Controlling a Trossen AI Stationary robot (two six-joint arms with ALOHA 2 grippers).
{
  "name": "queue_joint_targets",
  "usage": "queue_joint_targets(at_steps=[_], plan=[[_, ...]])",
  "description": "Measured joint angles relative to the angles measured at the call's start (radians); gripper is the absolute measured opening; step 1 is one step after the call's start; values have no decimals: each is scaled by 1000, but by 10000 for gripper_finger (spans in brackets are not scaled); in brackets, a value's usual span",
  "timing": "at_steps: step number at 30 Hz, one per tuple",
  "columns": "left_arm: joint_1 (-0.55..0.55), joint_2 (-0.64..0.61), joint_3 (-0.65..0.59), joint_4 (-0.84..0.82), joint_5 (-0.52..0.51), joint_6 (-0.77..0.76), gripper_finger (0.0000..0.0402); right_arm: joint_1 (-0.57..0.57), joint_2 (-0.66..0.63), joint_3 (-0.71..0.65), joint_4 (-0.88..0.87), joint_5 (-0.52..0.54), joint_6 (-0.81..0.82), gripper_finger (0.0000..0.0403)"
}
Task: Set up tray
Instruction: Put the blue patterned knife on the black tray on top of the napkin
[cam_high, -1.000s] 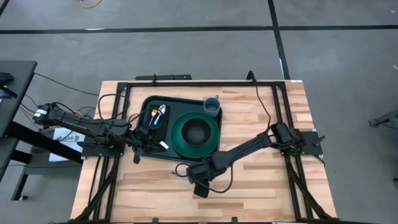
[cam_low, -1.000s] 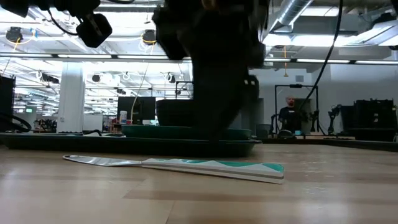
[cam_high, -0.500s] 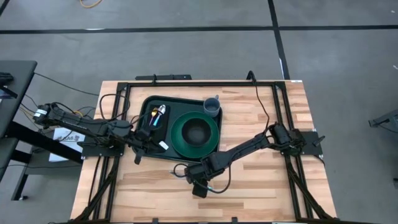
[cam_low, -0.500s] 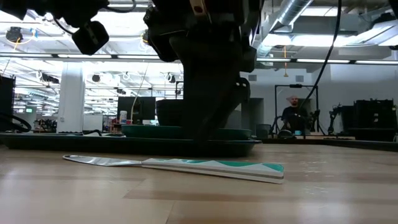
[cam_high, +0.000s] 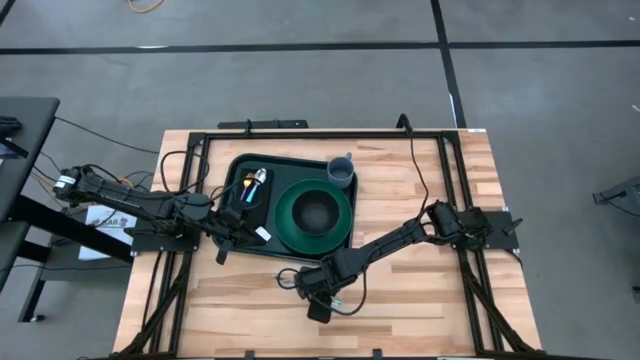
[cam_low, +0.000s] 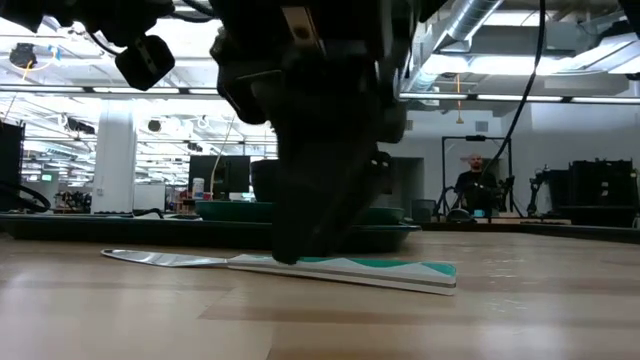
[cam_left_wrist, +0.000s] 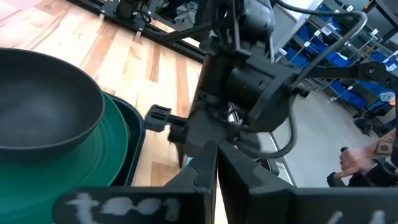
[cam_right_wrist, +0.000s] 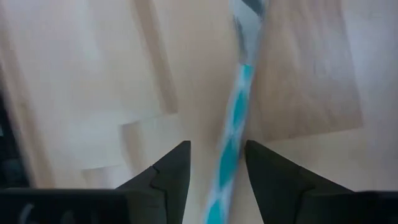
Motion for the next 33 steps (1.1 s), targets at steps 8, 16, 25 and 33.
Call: queue_joint_targets(at_steps=[8, 16, 25, 33], plan=[[0, 0, 0, -13, 0, -2, 0, -7, 32, -1, -12, 36, -4, 134], [0, 0, 1, -16, 0, -11, 0, -21, 37, -1, -20, 38, 19, 82], [0, 0, 1, -15, 0, -13, 0, -21, 37, -2, -25, 44, 60, 16], [0, -15, 1, -26, 6, -33, 0, -27, 38, 31, -47, 35, 77, 15]])
